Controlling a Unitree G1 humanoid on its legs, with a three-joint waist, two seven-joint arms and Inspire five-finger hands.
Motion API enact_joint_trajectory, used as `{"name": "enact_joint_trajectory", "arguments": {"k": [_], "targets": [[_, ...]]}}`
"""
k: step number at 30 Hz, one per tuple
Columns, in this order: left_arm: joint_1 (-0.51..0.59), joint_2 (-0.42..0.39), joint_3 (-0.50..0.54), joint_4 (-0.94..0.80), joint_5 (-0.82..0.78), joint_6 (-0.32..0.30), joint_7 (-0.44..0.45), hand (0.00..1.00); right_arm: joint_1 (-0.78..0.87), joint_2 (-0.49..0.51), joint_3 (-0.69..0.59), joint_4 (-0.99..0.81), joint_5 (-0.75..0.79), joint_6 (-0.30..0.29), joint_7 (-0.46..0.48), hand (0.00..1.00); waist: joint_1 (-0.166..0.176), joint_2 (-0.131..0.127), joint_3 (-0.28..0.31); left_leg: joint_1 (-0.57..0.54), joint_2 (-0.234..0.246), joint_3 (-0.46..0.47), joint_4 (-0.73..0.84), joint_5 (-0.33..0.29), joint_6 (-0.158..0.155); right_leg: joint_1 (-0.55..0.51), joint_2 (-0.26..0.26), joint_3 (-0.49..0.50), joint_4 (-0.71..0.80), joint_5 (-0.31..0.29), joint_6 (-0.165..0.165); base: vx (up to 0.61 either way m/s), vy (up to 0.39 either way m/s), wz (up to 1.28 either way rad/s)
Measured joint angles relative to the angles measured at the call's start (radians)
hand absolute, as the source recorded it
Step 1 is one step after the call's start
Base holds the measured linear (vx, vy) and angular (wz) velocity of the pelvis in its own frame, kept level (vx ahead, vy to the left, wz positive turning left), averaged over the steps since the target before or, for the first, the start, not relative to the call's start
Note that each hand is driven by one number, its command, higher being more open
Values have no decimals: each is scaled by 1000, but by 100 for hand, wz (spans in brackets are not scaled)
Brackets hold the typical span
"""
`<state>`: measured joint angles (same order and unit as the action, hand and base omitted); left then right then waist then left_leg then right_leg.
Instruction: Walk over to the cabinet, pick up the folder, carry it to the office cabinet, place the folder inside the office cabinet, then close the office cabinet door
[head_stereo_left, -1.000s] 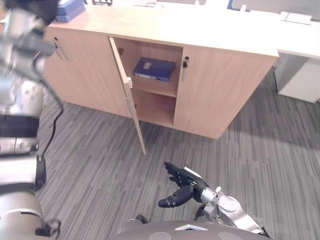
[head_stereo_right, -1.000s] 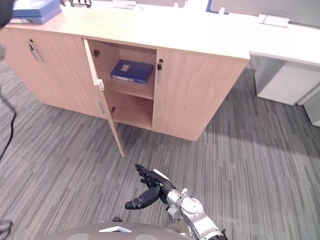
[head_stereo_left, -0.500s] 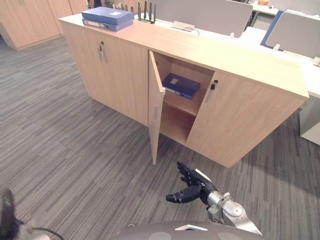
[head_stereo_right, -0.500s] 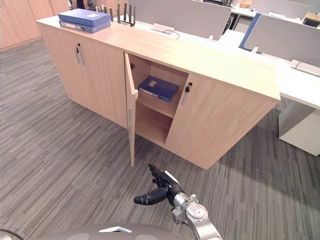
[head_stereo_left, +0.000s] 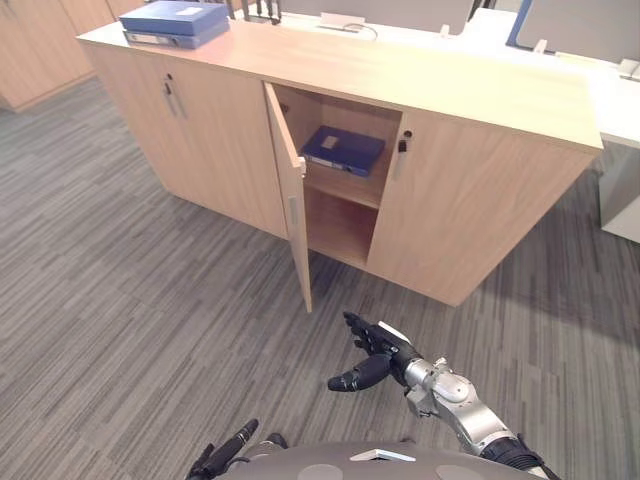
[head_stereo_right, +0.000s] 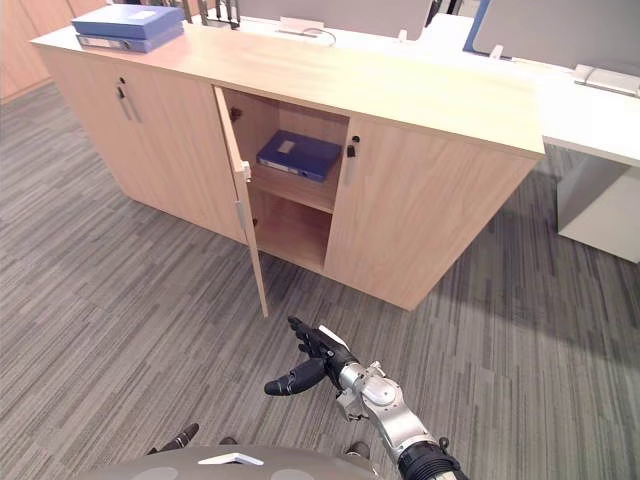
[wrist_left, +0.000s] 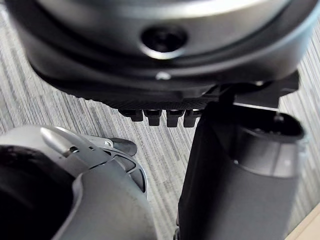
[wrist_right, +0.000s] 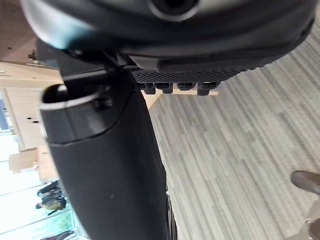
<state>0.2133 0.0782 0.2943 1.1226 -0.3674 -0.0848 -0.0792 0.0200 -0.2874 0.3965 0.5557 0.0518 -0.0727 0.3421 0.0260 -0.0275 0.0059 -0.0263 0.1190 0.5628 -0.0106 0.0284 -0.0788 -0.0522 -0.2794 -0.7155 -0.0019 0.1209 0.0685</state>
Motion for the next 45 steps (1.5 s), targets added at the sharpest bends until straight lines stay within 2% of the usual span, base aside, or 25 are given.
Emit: {"name": "enact_joint_trajectory", "arguments": {"k": [4, 7, 9, 11, 13, 16, 20, 24, 30, 45], "targets": [[-25, 34, -100, 6, 69, 0, 1, 100, -18, 5, 8, 140, -35, -2, -7, 100, 2, -4, 7, 16, 10, 3, -15, 20, 5, 9, 20, 6, -6, 7, 0, 104, -53, -9], [-42, 58, -178, 5, 116, 0, 15, 100, -25, 14, 4, 302, -127, -3, -44, 100, -1, -2, 16, 40, 7, -9, -15, 20, 6, 39, 23, 2, -7, 8, 1, 120, -11, 4], [-63, 67, -215, 1, 150, 0, 29, 100, -23, 29, -38, 400, -163, -2, -70, 100, -3, 3, 20, 40, 3, -25, -19, 19, 6, 51, 22, -13, -8, 10, 4, 65, 13, 18], [-85, 69, -251, -14, 200, -1, 62, 100, -2, 72, -166, 504, -164, 2, -120, 100, -5, 9, 25, 51, -3, -39, -29, 19, 6, 69, 19, -27, -11, 12, 6, 38, 30, 17], [-90, 78, -293, -16, 229, -3, 81, 100, 6, 102, -282, 554, -84, 9, -178, 100, -6, 10, 30, 72, -7, -40, -39, 19, 5, 86, 17, -32, -11, 12, 7, 8, 11, 2], [-104, 85, -337, -16, 294, -4, 99, 100, 8, 125, -360, 578, -42, 16, -253, 100, -12, 14, 35, 91, -18, -40, -68, 26, 8, 90, 8, -37, -17, 9, 16, -56, 16, 0], [-116, 88, -367, -17, 341, -4, 116, 100, 5, 136, -415, 580, -21, 25, -293, 100, -29, 19, 42, 89, -32, -45, -77, 32, 13, 91, -6, -44, -18, 3, 27, -50, 20, 5], [-119, 88, -370, -17, 334, -3, 128, 100, 5, 165, -479, 589, 21, 39, -326, 100, -30, 15, 46, 89, -45, -51, -78, 33, 14, 96, -14, -49, -19, 8, 34, -28, 8, 5], [-121, 93, -363, -15, 325, -3, 135, 100, -11, 200, -507, 607, 52, 37, -333, 100, -30, 6, 50, 88, -51, -64, -78, 34, 16, 108, -16, -63, -29, 17, 38, -4, -12, 6], [-122, 96, -363, -13, 321, -3, 134, 100, -15, 211, -526, 611, 54, 38, -347, 100, -33, 1, 54, 103, -57, -65, -79, 28, 14, 130, -15, -72, -37, 20, 42, 13, 3, 1]]}}
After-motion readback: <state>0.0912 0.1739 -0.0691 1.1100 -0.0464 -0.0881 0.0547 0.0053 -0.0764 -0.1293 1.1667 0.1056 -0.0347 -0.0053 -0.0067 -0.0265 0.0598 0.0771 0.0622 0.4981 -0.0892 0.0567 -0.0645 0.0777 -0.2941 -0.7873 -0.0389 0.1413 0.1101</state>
